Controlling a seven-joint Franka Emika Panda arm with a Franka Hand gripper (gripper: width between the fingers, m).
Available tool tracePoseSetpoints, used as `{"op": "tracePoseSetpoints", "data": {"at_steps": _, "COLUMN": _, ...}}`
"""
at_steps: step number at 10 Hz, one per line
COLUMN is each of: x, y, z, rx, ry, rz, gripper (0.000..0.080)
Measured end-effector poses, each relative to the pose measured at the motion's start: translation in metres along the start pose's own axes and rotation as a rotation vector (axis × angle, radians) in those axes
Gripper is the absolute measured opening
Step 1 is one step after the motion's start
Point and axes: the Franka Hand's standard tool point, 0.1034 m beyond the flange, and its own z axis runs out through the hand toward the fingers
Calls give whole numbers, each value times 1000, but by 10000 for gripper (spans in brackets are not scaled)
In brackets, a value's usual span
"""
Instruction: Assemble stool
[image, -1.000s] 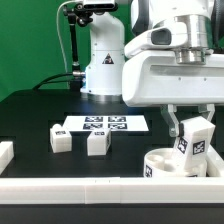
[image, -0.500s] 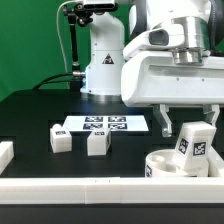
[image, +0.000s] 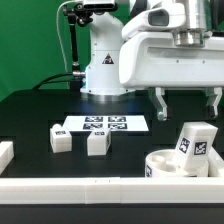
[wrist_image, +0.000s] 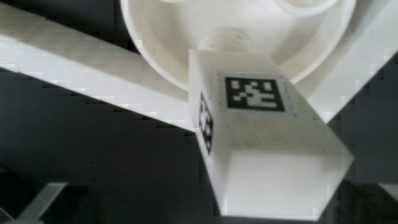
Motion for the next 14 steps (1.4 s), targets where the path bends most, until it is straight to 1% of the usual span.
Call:
{"op": "tracePoseSetpoints", "data": {"at_steps": 1, "x": 4, "y": 1, "z": -6, "rx": 6, "ry": -15, "rz": 1, "gripper": 649}}
{"op": "tracePoseSetpoints", "data": {"at_steps": 2, "x": 6, "y": 2, "z": -7, "rx": 9, "ry": -25, "rz": 4, "gripper": 649}}
{"op": "tracePoseSetpoints", "data": {"at_steps": 4, "x": 7, "y": 3, "z": -6, "rx": 9, "ry": -29, "rz": 5, "gripper": 649}}
{"op": "tracePoseSetpoints", "data": {"at_steps": 7, "x": 3, "y": 0, "z": -4, "rx": 21, "ry": -69, "rz": 2, "gripper": 649}}
{"op": "tracePoseSetpoints", "data": {"at_steps": 8, "x": -3, "y": -5, "z": -3, "rx": 39, "ry": -133, "rz": 0, "gripper": 649}}
{"op": "tracePoseSetpoints", "data": {"at_steps": 9, "x": -5, "y": -10, "z": -4, "rx": 65, "ry": -222, "rz": -3, "gripper": 649}}
{"op": "tracePoseSetpoints", "data": {"at_steps": 10, "x": -3, "y": -13, "z": -3, "rx": 75, "ry": -278, "rz": -17, "gripper": 649}}
{"op": "tracePoseSetpoints", "data": {"at_steps": 11, "x": -5, "y": -16, "z": -1, "rx": 81, "ry": -311, "rz": -23, "gripper": 649}}
{"op": "tracePoseSetpoints", "data": {"at_steps": 12, "x": -10, "y": -20, "z": 0, "rx": 92, "ry": -369, "rz": -18, "gripper": 649}}
{"op": "tracePoseSetpoints", "data": {"at_steps": 13, "x": -6, "y": -18, "z": 0, "rx": 89, "ry": -351, "rz": -17, "gripper": 649}}
{"op": "tracePoseSetpoints", "data": {"at_steps": 14, "x": -7, "y": -17, "z": 1, "rx": 92, "ry": -348, "rz": -41, "gripper": 649}}
